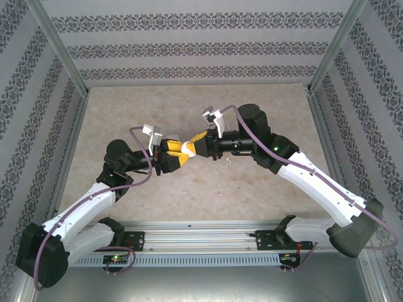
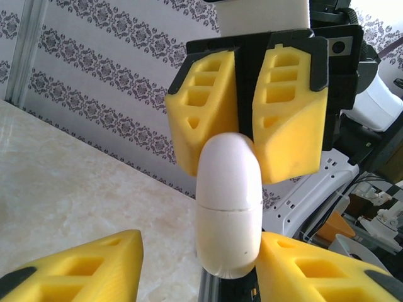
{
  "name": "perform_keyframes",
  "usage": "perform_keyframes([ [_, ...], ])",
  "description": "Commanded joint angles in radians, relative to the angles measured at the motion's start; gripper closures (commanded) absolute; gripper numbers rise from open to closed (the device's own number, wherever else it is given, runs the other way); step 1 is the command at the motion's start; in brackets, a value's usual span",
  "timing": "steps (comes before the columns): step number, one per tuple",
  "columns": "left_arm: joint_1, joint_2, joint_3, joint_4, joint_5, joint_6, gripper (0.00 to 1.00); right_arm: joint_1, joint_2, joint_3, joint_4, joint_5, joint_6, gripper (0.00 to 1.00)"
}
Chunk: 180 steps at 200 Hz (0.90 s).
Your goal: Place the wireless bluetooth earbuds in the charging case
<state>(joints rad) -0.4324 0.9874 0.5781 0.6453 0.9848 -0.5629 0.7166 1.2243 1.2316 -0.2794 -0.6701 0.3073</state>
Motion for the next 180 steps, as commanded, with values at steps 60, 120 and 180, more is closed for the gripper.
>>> perform_keyframes([
  [60,-0.016,0.013,0.021,0.081,0.028,-0.026,0.65,0.011,0.014,0.011,0.045,-0.028,-0.011,0.87],
  [120,-0.016,0.027,0.025,0.094,0.047,-0.034,0.77,0.012,0.021,0.011,0.051,-0.028,-0.007,0.87],
  [180,-0.016,0.011,0.0,0.091,0.055,0.017,1.0,-0.017,0.041,0.006,0.05,-0.022,0.058,0.83],
])
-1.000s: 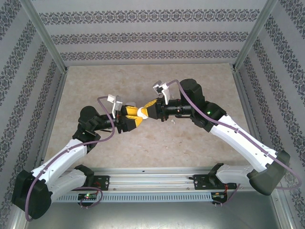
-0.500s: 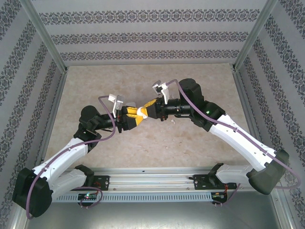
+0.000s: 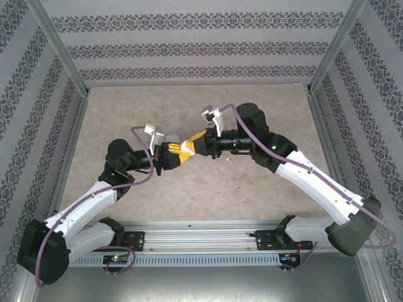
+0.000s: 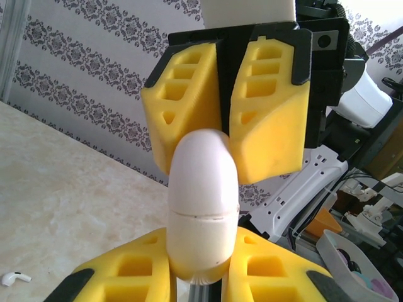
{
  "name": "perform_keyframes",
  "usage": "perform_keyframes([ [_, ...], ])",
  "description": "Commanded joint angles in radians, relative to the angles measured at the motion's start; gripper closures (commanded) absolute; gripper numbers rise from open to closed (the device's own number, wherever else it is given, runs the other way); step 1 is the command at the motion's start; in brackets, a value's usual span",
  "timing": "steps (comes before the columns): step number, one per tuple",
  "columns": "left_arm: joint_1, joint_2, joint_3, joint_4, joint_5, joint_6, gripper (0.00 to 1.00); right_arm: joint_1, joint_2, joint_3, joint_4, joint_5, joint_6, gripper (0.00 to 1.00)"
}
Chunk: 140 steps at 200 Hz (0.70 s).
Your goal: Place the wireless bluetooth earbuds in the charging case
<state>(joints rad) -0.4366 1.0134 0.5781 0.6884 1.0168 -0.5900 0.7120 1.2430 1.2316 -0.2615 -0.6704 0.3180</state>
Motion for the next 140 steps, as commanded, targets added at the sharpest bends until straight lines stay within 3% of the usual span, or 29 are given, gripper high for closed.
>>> perform_keyframes([
  [1,-0.011,-0.015,0.0,0.046,0.023,0.046,1.0,-0.015,0.023,0.006,0.032,-0.023,0.049,0.83],
  [72,-0.011,-0.053,-0.01,-0.029,0.016,0.136,1.0,-0.06,0.054,-0.012,0.021,-0.034,0.14,0.64],
  [140,-0.011,-0.069,-0.026,-0.043,-0.017,0.159,1.0,-0.08,0.06,-0.008,-0.012,-0.015,0.168,0.53],
])
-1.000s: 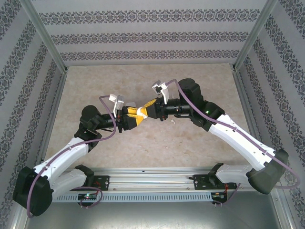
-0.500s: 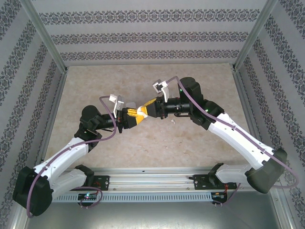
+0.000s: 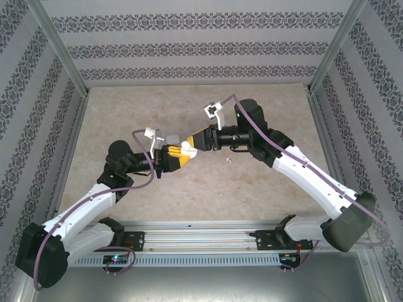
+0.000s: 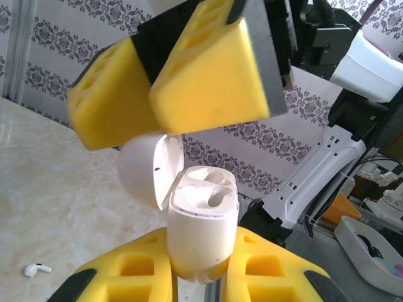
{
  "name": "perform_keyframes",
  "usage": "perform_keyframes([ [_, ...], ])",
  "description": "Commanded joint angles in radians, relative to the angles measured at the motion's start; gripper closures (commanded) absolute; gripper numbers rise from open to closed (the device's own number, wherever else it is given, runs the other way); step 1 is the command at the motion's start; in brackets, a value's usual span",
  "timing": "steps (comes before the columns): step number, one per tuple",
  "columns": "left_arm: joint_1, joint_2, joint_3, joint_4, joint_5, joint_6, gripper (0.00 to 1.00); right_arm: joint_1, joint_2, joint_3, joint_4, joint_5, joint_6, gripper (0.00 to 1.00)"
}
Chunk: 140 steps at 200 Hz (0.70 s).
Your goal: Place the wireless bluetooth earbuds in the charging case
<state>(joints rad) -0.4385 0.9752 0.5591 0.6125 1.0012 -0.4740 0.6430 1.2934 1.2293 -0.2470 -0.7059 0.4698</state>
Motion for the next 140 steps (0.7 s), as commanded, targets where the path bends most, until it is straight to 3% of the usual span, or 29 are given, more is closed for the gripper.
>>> perform_keyframes([
  [1,-0.009,-0.031,-0.008,0.032,-0.003,0.044,1.0,-0.011,0.009,-0.005,-0.026,0.02,0.017,0.53],
  [75,-0.008,-0.064,-0.037,-0.067,-0.093,0.111,1.0,-0.048,-0.024,0.025,-0.094,0.071,0.061,0.45],
  [140,-0.007,-0.082,-0.069,-0.101,-0.139,0.139,1.0,-0.144,0.015,0.045,-0.328,0.231,0.009,0.44],
])
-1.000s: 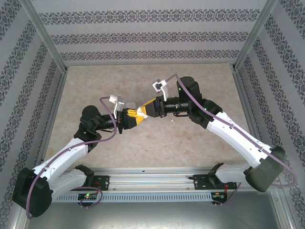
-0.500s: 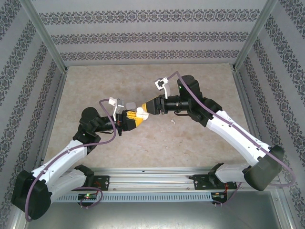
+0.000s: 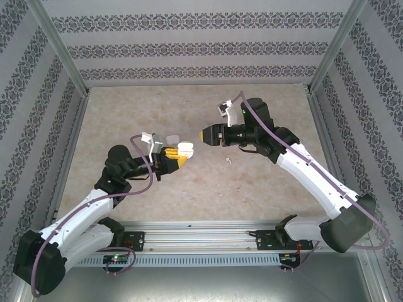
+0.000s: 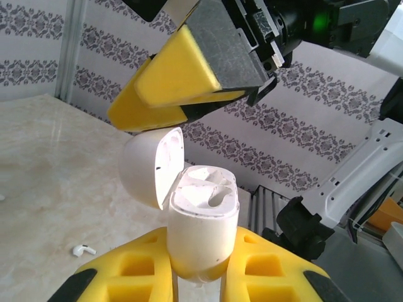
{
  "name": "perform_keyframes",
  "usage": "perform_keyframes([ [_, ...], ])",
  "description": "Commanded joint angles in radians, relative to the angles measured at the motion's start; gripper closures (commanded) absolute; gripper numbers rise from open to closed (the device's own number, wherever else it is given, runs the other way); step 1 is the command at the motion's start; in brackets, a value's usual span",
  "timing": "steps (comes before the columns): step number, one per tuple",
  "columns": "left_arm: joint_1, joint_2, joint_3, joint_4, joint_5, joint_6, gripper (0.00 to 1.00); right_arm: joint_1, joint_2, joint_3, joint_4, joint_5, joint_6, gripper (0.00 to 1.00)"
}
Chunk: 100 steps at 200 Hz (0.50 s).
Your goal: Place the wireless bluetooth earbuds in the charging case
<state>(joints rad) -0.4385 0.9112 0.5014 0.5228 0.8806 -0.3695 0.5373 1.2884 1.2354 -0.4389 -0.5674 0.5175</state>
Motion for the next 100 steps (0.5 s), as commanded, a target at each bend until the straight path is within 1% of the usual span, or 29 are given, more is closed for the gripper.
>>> perform_keyframes([
  [1,-0.006,-0.018,-0.012,-0.011,-0.018,0.035,1.0,-0.039,0.023,0.039,-0.141,0.093,-0.041,0.44],
  [35,-0.006,-0.015,-0.02,-0.021,-0.019,0.041,1.0,-0.1,0.124,0.06,-0.263,0.136,-0.101,0.44],
  [60,-0.006,-0.007,-0.025,-0.024,-0.017,0.045,1.0,-0.124,0.219,0.074,-0.317,0.198,-0.148,0.44],
  [77,-0.005,0.006,-0.022,-0.024,-0.011,0.047,1.0,-0.133,0.291,0.087,-0.339,0.223,-0.214,0.44],
  [100,-0.006,0.022,-0.02,-0.032,0.001,0.051,1.0,-0.145,0.407,0.122,-0.39,0.287,-0.293,0.45],
])
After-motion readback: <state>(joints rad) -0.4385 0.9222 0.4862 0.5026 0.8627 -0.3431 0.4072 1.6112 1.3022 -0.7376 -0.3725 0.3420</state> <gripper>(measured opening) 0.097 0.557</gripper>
